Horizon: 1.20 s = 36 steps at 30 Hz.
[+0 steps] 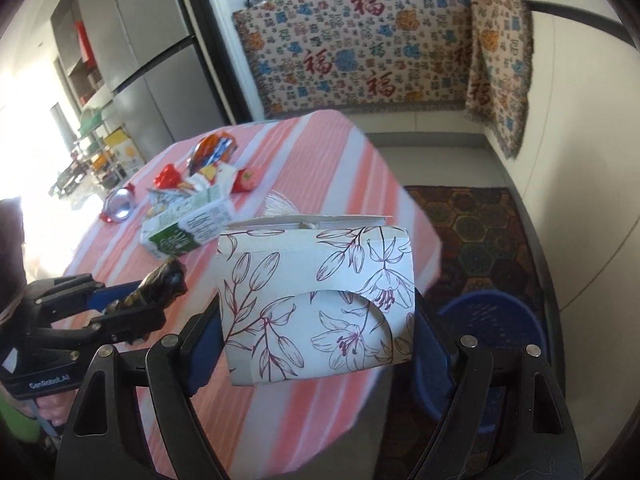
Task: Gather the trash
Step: 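Carry the wrapper and box over the blue wastebasket and open both tools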
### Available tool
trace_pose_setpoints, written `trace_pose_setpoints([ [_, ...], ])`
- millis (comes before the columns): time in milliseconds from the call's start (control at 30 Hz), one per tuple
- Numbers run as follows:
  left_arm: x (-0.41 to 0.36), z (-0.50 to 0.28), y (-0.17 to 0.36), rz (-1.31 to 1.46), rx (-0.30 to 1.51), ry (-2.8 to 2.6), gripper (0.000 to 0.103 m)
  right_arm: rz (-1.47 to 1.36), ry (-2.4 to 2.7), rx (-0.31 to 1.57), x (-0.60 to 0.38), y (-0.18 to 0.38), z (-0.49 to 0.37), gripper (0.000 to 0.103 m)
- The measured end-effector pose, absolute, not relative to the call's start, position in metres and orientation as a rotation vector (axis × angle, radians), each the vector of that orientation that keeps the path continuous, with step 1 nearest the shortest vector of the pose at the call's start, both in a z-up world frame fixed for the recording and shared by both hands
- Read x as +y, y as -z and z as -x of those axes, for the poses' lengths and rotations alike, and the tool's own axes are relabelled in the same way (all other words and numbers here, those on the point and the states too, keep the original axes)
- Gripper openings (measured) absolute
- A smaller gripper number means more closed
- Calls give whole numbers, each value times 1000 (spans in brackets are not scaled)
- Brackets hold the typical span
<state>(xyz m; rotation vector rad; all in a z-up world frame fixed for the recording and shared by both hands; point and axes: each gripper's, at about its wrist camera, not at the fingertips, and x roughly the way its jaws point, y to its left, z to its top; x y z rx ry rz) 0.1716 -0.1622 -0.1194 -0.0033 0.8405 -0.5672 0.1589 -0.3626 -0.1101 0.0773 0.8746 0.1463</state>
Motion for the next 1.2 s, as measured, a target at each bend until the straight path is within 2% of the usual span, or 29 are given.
trace_pose_setpoints([
  [233, -256, -209, 116, -9, 853, 699, 28, -71, 52, 899, -452, 104, -163, 84],
  [567, -354, -254, 158, -41, 938, 761, 28, -154, 200, 966, -543, 140, -169, 84],
  [800, -387, -262, 186, -65, 986, 765, 28, -268, 229, 995, -572, 166, -174, 84],
  [1200, -411, -275, 209, -70, 1025, 773, 28, -379, 250, 999, -591, 178, -175, 84],
])
